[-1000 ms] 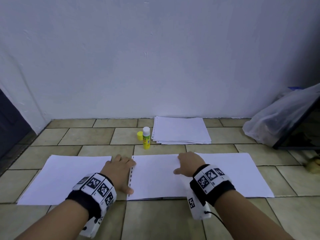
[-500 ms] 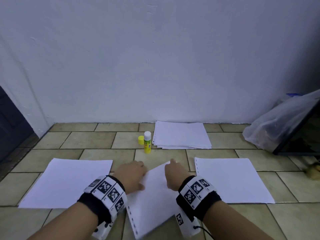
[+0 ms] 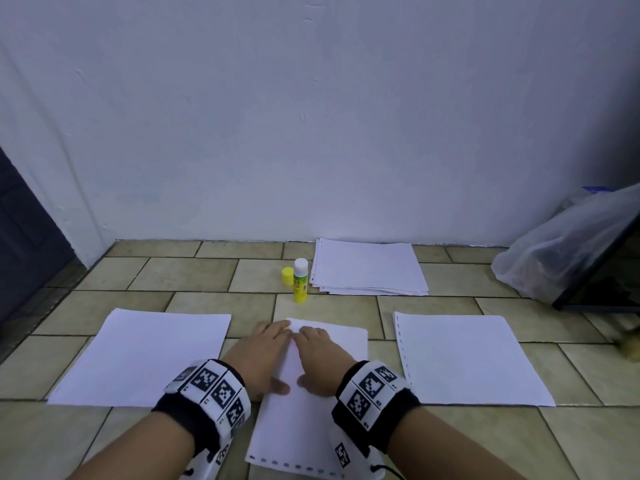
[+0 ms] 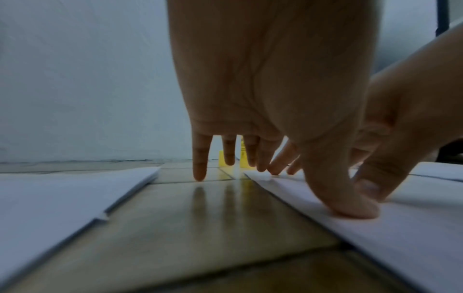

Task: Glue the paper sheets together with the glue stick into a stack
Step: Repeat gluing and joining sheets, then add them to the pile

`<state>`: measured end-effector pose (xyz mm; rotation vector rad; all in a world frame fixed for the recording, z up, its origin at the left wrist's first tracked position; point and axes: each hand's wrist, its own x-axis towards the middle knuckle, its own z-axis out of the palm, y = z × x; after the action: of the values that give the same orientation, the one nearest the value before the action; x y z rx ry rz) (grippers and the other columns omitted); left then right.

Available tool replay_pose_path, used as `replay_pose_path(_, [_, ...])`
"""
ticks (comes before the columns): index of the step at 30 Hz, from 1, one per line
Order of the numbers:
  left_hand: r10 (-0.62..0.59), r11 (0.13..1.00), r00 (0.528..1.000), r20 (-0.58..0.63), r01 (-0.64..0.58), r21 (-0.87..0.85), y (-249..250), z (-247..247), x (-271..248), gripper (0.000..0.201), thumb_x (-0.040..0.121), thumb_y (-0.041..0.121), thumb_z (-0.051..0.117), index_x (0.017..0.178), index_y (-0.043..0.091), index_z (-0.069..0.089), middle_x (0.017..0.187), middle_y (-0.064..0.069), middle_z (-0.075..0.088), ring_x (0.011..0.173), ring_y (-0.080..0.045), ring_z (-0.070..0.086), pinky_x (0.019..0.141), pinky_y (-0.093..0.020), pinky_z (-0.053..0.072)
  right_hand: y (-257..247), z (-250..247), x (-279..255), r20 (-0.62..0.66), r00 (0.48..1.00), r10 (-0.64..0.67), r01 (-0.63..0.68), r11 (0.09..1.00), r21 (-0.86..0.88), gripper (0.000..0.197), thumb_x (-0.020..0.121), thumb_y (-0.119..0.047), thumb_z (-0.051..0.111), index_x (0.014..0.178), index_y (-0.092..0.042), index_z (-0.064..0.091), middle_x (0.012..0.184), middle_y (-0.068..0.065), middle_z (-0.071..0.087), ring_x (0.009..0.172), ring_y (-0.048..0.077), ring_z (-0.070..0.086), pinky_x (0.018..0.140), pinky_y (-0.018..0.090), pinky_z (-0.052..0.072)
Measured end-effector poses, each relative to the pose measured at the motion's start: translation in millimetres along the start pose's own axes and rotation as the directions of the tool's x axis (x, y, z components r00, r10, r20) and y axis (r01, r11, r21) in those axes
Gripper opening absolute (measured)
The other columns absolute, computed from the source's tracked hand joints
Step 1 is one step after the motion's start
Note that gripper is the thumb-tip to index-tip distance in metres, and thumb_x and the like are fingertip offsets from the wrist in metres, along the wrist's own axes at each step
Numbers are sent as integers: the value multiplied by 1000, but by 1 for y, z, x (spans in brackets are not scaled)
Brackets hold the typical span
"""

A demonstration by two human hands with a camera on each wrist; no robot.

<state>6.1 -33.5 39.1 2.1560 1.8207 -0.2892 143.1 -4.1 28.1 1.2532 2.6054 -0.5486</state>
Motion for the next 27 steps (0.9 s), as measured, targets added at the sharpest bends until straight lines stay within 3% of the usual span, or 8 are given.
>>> replay_pose_path(2, [-18,999,998,52,16,28,-7,1,2,100,83,52,65,154,14,6,161,5,2,147,-17,1,117,-39,22,0,-3,6,42,998,-39,38,998,43,74,92,-15,58,150,-1,13,158,12,10,145,26,12,118,38,16])
replay_pose_path(4, [-43,998,997,66,40,45,-11,2,3,102,83,57,62,154,14,3,161,4,0,147,-17,-2,118,-42,18,3,-8,11,77,996,-51,49,998,38,77,93,-15,57,152,-7,8,161,6,1,147,20,7,119,43,8])
replay_pose_path(9, [-61,995,996,64,55,84,-11,2,7,102,83,59,60,154,12,4,161,2,1,147,-18,0,118,-42,17,18,-16,10,55,997,50,-54,996,77,63,96,-26,49,152,-22,19,160,-6,11,144,19,22,118,48,-2])
replay_pose_path(14, [-67,995,995,71,62,79,-15,5,9,104,82,61,59,154,13,0,161,5,-2,147,-16,-2,118,-42,15,55,-18,-6,51,979,196,-202,970,138,52,100,-33,39,150,-26,25,157,-8,25,140,21,31,119,40,12])
replay_pose_path(19, [-46,994,996,82,37,102,-18,4,11,110,77,65,63,154,13,3,161,4,3,147,-19,1,118,-43,14,66,-28,-14,24,964,265,-261,922,285,42,102,-29,36,142,-16,43,149,3,41,136,22,36,110,28,28])
replay_pose_path(22, [-79,991,995,64,71,117,-17,-5,8,93,82,69,53,149,12,22,156,-1,22,142,-19,18,114,-40,23,54,-27,-11,19,962,272,-271,945,183,53,95,-37,52,143,-15,41,146,7,39,135,23,35,110,32,31])
replay_pose_path(24, [-130,973,991,9,126,193,-13,-12,6,73,88,65,47,138,12,37,142,-4,39,132,-21,33,108,-38,28,40,-21,-11,-26,962,271,-272,962,-35,54,90,-32,60,138,-14,43,140,12,34,131,29,31,104,38,36])
replay_pose_path(27, [-163,959,985,-49,170,226,-6,-14,0,58,91,47,54,136,14,37,140,-5,38,130,-23,34,107,-37,28,16,-7,-7,-41,965,258,-261,951,-166,33,92,-9,46,125,-3,47,132,18,36,121,33,36,91,37,40])
